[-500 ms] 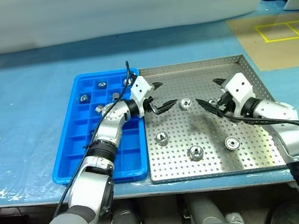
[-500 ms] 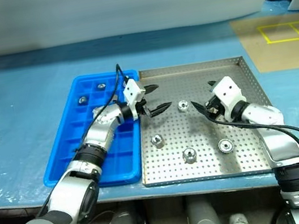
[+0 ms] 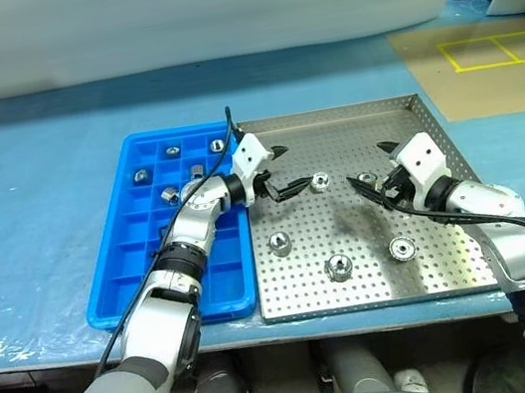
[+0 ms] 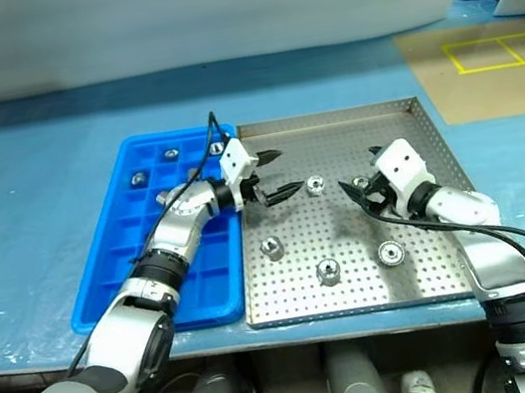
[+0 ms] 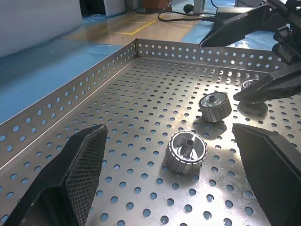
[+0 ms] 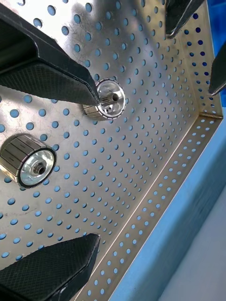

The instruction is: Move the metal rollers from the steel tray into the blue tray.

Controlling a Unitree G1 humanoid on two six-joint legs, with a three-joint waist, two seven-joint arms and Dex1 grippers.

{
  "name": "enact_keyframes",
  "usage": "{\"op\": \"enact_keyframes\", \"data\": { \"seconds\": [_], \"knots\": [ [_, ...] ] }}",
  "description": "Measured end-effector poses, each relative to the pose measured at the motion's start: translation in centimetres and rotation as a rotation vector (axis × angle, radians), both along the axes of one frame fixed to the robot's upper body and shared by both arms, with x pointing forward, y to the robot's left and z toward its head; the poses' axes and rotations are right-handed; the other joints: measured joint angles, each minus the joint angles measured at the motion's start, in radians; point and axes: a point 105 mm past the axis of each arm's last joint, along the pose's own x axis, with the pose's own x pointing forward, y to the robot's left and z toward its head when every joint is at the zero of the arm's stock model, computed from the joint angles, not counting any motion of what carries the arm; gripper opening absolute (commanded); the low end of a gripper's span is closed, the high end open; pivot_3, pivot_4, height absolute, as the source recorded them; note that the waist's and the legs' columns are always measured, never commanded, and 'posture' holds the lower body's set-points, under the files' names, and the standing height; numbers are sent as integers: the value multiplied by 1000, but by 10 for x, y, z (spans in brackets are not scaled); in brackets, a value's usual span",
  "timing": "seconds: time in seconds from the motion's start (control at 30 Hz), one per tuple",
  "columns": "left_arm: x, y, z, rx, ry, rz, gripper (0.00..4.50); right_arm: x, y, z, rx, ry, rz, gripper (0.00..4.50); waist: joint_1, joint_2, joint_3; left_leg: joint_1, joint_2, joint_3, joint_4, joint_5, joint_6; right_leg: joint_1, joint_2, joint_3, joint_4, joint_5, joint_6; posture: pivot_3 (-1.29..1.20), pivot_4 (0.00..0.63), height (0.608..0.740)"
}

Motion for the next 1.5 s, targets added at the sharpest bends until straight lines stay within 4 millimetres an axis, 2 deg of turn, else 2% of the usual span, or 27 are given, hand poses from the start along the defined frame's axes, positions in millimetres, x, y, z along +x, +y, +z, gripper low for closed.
{"op": "enact_keyframes", "data": {
  "seconds": [0.17, 0.33, 0.53, 0.63, 0.83, 1.0, 1.13, 1.27, 1.4, 1.5],
  "knots": [
    [1, -18, 4, 50, 3, -37, 4467, -10, -6, -6, -11, 15, -33, 4500, -7, 0, 0, -1, -1, 0, 0, -1, 2, 0, 0, 0, -3, 0, 0, -593, 150, 740],
    [9, -26, -12, 190, 34, -10, 4467, -21, -14, -14, -32, 44, -79, 4500, -45, 0, 0, -2, -1, 0, 0, -2, 3, 1, 0, -1, -6, 0, 1, -631, 150, 740],
    [17, -26, -32, 313, 48, 76, 4467, -27, -20, -14, -36, 41, -115, 4500, -101, 0, 0, -6, -2, -2, 1, -3, 5, 1, 0, -4, -11, 1, 3, -644, 150, 740],
    [20, -22, -38, 361, 38, 118, 3908, -28, -19, -14, -36, 40, -119, 4500, -126, 0, 0, -7, -3, -2, 2, -5, 7, 1, -1, -4, -11, 1, 3, -646, 150, 740],
    [27, -16, -38, 386, 20, 176, 1808, -28, -19, -13, -37, 37, -120, 4500, -158, 0, 0, -7, -4, -4, 5, -5, 9, 4, -2, -5, -12, 1, 4, -628, 150, 740],
    [40, 0, -34, 333, 54, 297, 1735, -27, -18, -11, -33, 31, -114, 4500, -175, 0, 0, -8, -5, -5, 6, -6, 9, 4, -2, -6, -12, 1, 6, -610, 150, 740],
    [49, 11, -21, 189, 95, 385, 1735, -12, -1, 3, 12, -25, -69, 4500, -187, 0, 0, -10, -5, -7, 6, -6, 10, 3, -3, -8, -12, 2, 4, -473, 150, 740],
    [51, 19, -3, 58, 40, 428, 1735, 5, 26, 9, 58, -53, 15, 4500, -179, 1, 0, -14, -4, -9, 6, -6, 10, 1, -4, -12, -12, 2, 4, -363, 150, 740],
    [41, 41, 20, -131, -75, 507, 1735, 21, 53, 1, 59, -30, 110, 4500, -146, 0, 0, -16, -1, -11, 7, -5, 11, 1, -3, -17, -10, 2, 3, -228, 150, 740],
    [27, 54, 41, -258, -147, 551, 1735, 25, 75, -12, 40, 14, 206, 4500, -94, 0, 0, -15, 1, -12, 7, -5, 11, 0, -3, -18, -7, 2, 3, -148, 150, 740]
  ]
}}
